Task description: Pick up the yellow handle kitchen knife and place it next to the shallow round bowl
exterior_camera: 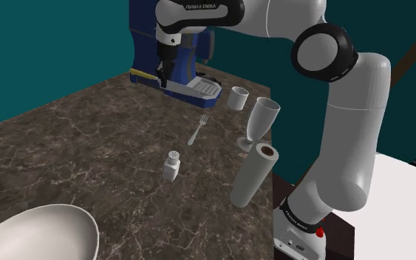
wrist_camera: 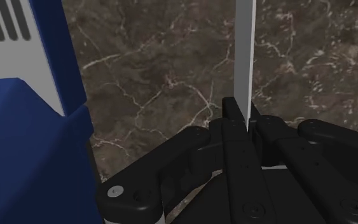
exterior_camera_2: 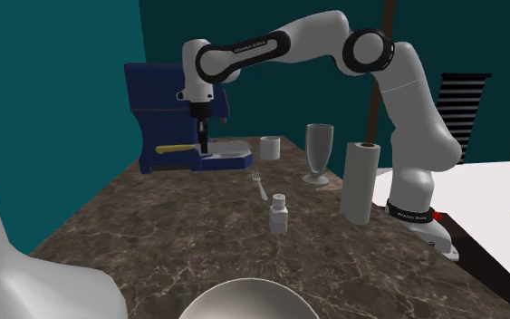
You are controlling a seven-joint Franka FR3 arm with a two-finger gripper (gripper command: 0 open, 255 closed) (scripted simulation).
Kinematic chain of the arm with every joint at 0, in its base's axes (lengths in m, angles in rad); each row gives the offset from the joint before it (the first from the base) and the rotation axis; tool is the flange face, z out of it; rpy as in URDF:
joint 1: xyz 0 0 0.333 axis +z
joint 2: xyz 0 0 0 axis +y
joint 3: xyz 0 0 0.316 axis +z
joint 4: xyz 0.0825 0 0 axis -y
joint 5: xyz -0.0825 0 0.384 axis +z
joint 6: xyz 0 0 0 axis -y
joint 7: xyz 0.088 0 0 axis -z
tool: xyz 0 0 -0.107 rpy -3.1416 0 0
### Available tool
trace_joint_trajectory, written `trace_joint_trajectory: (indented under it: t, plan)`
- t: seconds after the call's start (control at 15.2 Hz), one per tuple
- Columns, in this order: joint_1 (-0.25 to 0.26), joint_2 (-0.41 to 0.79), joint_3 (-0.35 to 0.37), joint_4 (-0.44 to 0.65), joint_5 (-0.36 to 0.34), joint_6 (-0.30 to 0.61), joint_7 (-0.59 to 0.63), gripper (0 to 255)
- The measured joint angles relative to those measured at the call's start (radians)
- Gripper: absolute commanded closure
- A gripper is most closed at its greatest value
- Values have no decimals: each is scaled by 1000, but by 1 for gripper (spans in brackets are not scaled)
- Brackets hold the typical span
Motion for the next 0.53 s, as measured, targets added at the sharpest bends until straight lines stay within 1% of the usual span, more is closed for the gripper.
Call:
trace_joint_trajectory:
  t: [0.13,0.26,0.53]
  plan:
    - [0,0,0,20,0,-20,-1,255]
    - [14,-44,6,-41,-1,-4,19,255]
    - [50,-168,25,-216,-3,47,76,255]
